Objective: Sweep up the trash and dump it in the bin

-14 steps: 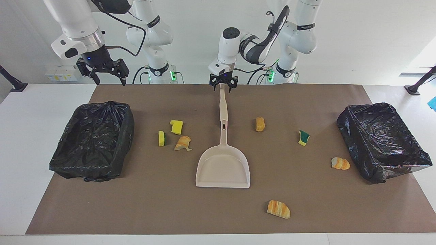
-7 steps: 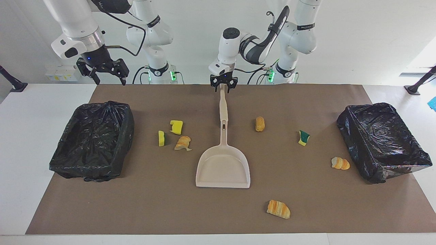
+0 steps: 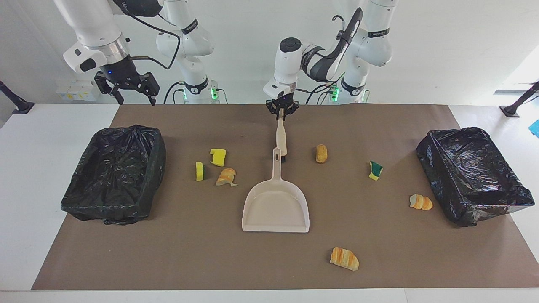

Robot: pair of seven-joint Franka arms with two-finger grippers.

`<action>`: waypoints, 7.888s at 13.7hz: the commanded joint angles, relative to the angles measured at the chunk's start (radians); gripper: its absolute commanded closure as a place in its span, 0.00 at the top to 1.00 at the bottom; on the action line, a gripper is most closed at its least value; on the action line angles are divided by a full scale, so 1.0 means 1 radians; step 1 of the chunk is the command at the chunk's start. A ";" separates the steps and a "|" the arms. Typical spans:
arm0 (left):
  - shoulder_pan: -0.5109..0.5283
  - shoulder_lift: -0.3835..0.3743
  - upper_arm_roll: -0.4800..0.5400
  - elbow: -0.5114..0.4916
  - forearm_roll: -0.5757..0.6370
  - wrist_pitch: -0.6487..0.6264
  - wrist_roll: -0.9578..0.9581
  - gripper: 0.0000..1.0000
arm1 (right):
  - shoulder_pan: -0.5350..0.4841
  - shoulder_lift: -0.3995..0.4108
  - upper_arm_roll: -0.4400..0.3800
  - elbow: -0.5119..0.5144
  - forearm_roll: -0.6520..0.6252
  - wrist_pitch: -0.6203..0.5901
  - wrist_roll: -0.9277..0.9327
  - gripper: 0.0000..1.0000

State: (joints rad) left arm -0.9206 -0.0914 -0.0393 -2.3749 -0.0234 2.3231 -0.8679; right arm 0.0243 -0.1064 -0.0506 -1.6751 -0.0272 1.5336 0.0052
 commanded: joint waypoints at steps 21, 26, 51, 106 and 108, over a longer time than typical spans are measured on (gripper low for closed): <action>0.896 0.013 -0.002 0.244 0.163 -0.157 0.866 0.00 | 0.106 0.051 0.009 -0.031 -0.025 0.081 -0.013 1.00; 1.020 0.218 -0.002 0.287 0.397 0.013 0.892 0.00 | 0.291 0.229 0.017 0.020 -0.023 0.180 0.247 1.00; 1.009 0.160 -0.010 0.312 0.215 -0.217 1.183 0.00 | 0.592 0.587 0.026 0.081 0.087 0.528 0.592 0.45; 0.703 0.601 -0.017 0.873 0.570 -0.175 1.741 0.00 | 0.560 0.182 0.017 -0.419 -0.023 0.488 -0.691 0.00; 0.697 0.573 -0.016 0.840 0.570 -0.200 1.791 0.00 | 0.562 0.180 0.018 -0.419 -0.022 0.487 -0.689 0.00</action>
State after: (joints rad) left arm -0.2185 0.5537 -0.0622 -1.4381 0.5372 2.1401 0.8819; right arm 0.5854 0.0972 -0.0363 -2.0731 -0.0402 2.0153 -0.7156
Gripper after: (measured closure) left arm 0.749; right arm 0.687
